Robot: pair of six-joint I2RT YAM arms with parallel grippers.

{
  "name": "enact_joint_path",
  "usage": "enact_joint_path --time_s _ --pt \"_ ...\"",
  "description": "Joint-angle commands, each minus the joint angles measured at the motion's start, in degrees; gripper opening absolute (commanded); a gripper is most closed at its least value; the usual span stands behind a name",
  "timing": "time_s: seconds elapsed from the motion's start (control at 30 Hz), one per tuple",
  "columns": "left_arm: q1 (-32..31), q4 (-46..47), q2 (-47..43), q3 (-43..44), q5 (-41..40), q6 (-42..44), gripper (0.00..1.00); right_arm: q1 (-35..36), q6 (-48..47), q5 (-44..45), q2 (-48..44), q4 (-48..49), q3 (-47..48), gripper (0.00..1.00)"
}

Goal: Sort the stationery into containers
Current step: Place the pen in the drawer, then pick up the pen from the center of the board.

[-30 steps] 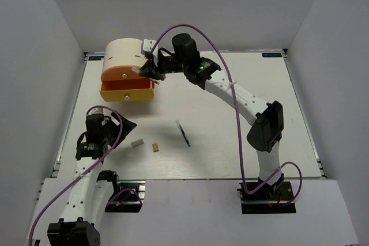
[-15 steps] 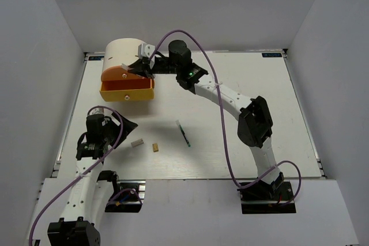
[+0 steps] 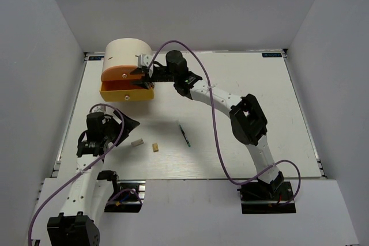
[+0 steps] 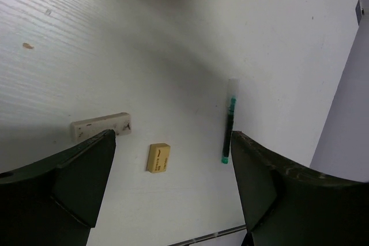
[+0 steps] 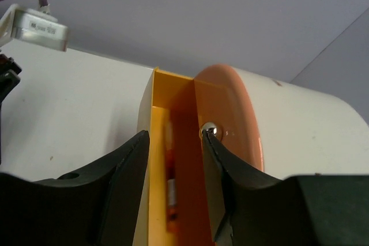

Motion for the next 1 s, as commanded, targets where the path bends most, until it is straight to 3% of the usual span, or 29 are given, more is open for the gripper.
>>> enact_joint_path --time_s 0.0,0.2,0.3,0.33,0.5,0.67,0.8,0.97 --pt "-0.2 4.9 0.6 -0.3 3.9 0.6 0.91 -0.1 -0.7 0.0 -4.7 3.9 -2.1 0.48" --pt "-1.3 12.8 4.6 0.3 10.1 2.3 0.82 -1.4 -0.2 2.1 -14.6 3.3 -10.0 0.44" --pt "-3.6 13.3 6.6 2.5 10.7 3.0 0.79 -2.8 1.1 6.2 -21.3 1.2 -16.0 0.33" --pt "-4.3 13.3 8.3 3.2 10.7 3.8 0.77 -3.3 1.4 7.4 -22.7 0.8 -18.8 0.23" --pt "-9.6 13.3 13.6 7.9 10.7 5.7 0.74 -7.0 2.1 19.0 -33.5 -7.8 -30.2 0.00" --pt "-19.5 12.1 19.7 13.0 4.8 6.3 0.72 -13.0 3.6 25.8 -40.0 -19.3 -36.5 0.00" --pt "-27.6 8.6 24.4 17.8 -4.1 6.3 0.70 -16.7 5.0 25.8 -45.9 -20.1 -46.0 0.00" --pt "-38.6 3.2 32.4 25.3 -14.7 1.3 0.55 -21.4 5.5 25.9 -53.3 -20.9 -53.7 0.02"
